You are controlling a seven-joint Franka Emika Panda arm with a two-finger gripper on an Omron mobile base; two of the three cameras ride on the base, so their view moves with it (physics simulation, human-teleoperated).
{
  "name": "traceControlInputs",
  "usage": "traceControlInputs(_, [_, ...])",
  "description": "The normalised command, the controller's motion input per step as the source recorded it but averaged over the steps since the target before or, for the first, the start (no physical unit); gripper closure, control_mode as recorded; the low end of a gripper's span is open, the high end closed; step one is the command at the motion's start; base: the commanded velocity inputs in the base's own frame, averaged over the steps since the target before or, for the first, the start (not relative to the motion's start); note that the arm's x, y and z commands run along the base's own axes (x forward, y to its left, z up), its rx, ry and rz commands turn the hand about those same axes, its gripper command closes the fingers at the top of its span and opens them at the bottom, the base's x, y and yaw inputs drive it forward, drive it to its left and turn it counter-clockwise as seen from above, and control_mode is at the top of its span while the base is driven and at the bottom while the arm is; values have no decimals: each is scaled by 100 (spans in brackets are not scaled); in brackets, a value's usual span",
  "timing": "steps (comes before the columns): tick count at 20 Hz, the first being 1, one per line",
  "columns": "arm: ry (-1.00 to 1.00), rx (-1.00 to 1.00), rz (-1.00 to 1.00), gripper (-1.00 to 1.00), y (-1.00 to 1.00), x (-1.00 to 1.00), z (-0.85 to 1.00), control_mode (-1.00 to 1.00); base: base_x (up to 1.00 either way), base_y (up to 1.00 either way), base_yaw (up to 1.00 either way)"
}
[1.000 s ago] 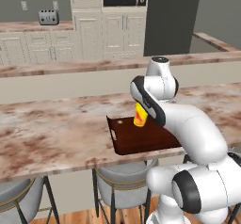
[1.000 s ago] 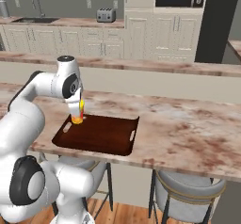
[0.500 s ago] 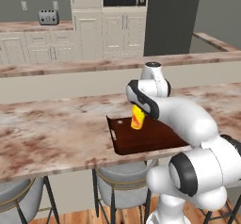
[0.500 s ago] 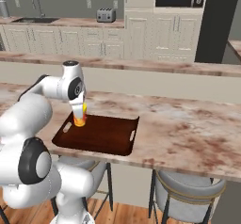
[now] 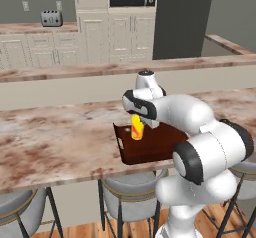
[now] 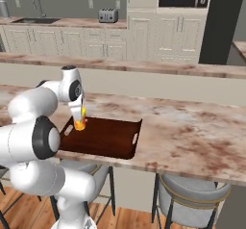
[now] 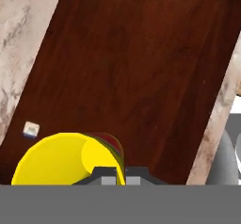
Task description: There is a tray on the dining counter. Grab the cup, mug, and pitcher and place them on the tray. The pitcher may be placed next to the tray if it cannot fit the tray.
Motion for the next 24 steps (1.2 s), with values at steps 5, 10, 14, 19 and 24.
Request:
traceControlInputs(5, [0,0,0,100,1,48,-17,-100,0,0,0])
traceControlInputs(10, [1,0,0,100,0,39,-34,-100,0,0,0])
traceControlInputs(14, [2,0,0,100,5,28,-33,-100,0,0,0])
traceControlInputs(19, [3,0,0,100,11,18,-26,-100,0,0,0])
traceControlInputs(24, [6,0,0,100,9,10,-23,-100,0,0,0])
